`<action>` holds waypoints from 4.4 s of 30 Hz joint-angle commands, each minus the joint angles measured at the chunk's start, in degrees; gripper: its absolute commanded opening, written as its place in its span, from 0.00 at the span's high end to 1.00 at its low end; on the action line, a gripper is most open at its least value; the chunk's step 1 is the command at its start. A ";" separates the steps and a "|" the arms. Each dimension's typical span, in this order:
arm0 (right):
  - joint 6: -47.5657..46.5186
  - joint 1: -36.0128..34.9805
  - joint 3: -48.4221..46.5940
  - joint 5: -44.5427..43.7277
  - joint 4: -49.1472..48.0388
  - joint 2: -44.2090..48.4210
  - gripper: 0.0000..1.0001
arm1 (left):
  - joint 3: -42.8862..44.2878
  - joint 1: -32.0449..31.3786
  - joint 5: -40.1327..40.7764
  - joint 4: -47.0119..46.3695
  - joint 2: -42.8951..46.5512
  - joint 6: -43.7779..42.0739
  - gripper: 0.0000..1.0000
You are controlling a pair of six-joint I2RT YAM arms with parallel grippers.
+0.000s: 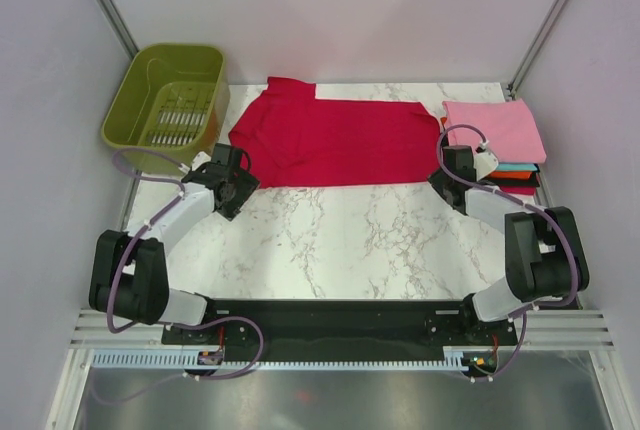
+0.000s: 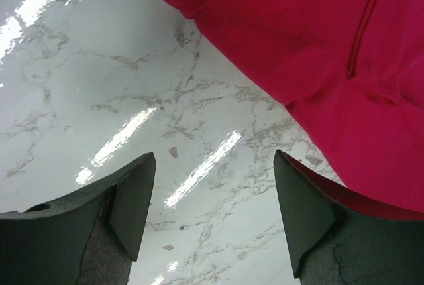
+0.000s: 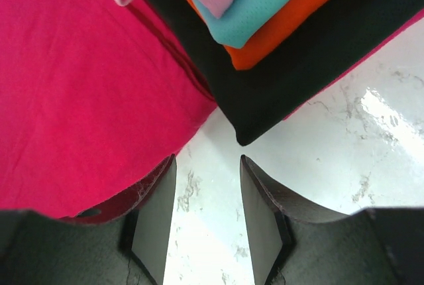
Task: Fold and stack the t-shirts
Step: Fold the tshirt
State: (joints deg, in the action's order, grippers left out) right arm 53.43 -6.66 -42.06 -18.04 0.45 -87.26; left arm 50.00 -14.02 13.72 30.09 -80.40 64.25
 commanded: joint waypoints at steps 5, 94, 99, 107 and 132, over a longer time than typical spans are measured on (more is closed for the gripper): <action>4.40 -0.29 -3.20 -2.26 -3.35 -5.63 0.49 | -0.52 -0.04 -2.03 -8.99 -2.56 1.32 0.21; 5.99 1.12 -19.45 2.22 20.90 12.46 1.00 | 11.87 5.06 5.00 9.72 6.30 10.99 0.98; 6.33 1.03 -11.76 1.78 21.70 18.35 1.00 | 8.47 4.97 9.39 12.18 14.55 6.68 0.98; 7.83 1.12 5.65 3.72 20.03 25.11 1.00 | -8.31 4.97 6.50 15.09 26.33 6.77 0.98; -18.26 -10.54 2.53 21.83 9.49 23.83 0.62 | -9.04 4.88 3.60 17.73 31.54 0.97 0.39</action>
State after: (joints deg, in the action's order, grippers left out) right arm 42.52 -11.40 -34.76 -4.10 16.53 -59.22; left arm 39.16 -9.13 18.48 49.76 -47.05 67.88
